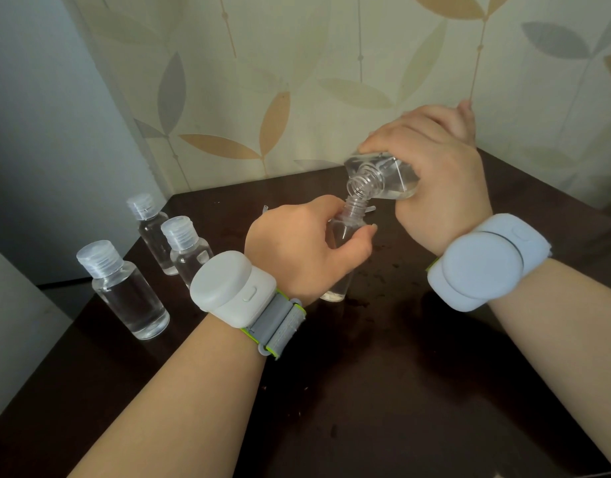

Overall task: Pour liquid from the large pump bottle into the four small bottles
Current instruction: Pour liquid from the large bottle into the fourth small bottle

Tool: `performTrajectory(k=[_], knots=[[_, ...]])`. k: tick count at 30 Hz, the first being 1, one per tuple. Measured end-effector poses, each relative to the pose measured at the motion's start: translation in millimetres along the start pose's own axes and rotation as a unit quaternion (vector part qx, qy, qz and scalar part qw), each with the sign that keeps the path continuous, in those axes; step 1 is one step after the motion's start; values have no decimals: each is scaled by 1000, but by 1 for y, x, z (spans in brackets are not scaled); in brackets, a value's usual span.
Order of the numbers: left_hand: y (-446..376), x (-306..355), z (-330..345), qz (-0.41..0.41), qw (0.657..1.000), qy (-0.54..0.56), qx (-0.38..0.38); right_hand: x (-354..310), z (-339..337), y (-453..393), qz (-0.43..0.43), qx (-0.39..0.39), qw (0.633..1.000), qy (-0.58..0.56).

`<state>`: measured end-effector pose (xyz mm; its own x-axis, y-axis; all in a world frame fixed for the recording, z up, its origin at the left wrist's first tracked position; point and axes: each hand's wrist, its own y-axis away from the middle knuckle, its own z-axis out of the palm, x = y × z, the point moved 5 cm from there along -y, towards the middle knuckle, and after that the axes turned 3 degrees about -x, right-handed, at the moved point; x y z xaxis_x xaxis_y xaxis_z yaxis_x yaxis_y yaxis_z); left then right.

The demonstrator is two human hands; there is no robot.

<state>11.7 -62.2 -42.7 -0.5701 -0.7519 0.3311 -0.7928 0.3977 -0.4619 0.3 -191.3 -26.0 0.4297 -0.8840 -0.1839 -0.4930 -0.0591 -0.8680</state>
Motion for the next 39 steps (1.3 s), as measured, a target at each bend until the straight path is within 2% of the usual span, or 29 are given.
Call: performTrajectory(k=[39], knots=[[0, 2, -1, -1, 1000, 1, -7, 0, -1, 0, 3, 8, 1000, -3]])
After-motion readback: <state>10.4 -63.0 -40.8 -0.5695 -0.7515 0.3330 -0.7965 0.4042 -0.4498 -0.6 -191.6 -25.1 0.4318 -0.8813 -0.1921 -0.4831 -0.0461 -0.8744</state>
